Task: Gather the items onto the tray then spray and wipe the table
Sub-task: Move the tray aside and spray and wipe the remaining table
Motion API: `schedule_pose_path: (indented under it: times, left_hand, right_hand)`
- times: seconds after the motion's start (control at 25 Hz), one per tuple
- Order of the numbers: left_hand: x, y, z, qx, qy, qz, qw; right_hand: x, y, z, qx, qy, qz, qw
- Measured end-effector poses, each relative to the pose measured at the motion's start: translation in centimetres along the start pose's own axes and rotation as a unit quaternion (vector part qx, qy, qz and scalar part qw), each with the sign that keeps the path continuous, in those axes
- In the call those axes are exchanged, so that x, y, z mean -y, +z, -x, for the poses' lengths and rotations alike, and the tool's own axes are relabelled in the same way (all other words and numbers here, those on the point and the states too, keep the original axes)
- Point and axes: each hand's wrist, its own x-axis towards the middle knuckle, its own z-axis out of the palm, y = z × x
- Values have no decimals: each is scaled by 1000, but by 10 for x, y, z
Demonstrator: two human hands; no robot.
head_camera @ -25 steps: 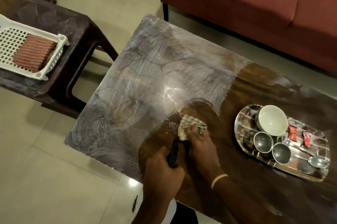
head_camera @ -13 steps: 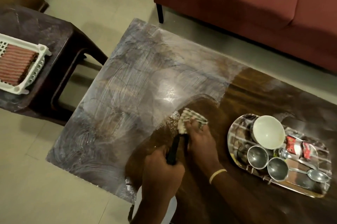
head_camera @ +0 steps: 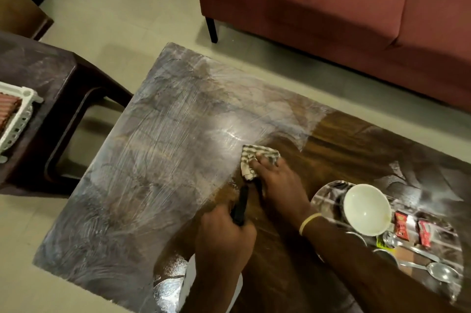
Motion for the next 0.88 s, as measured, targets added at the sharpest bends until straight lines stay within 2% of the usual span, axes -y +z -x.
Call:
schedule_pose_path:
  times: [0.04, 0.08, 0.12, 0.2, 0.24, 0.28, 0.36, 0.44, 0.52, 0.6, 0.64, 0.68, 0.72, 0.8, 0.88]
  left_hand:
    - [-6, 0, -3, 3, 6, -3, 1000]
    - [-7, 2, -8, 9, 5, -3, 1000]
    - [-8, 5, -14, 11, 2, 0, 1000]
    - [-9, 12, -24, 12, -20, 15, 1000]
    - [-12, 13, -27, 12, -33, 27, 999]
    - [-17, 14, -27, 9, -37, 38, 999]
    - [-28, 16, -27, 6, -12, 36, 999]
    - [-40, 20, -33, 10, 2, 31, 999]
    - [-45, 24, -46, 10, -1, 36, 999]
    - [-48, 27, -54, 7, 2, 35, 999]
    - [-50, 26, -57, 7, 6, 33, 999]
    - [-52, 26, -59, 11, 2, 35, 999]
    - [-55, 27, -61, 14, -4, 40, 999]
    - [-61, 30, -65, 27, -23, 49, 998]
    - [-69, 32, -70, 30, -25, 46, 998]
  right_hand:
    - [-18, -10, -20, 5, -4, 4, 1000]
    - [-38, -20, -37, 4, 29, 2, 1000]
    - [-60, -28, -51, -29, 98, -5, 995]
    - [-82, -33, -49, -99, 257, -16, 961]
    - [-77, -27, -38, -104, 286, -17, 952]
    - [-61, -20, -25, -86, 266, -19, 960]
    - [-30, -9, -6, -22, 126, -3, 992]
    - [-45, -12, -26, 1, 10, 17, 1000]
    - [-85, -27, -59, 1, 68, 35, 997]
    - [-131, -37, -73, -63, 208, 37, 976]
    - [-137, -36, -69, -80, 266, 40, 960]
    - [-130, -31, -64, -79, 288, 62, 952]
    - [-111, -28, -59, -59, 284, 80, 954]
    - [-84, -18, -54, -29, 166, 80, 982]
    - [-98, -28, -73, -9, 81, 87, 993]
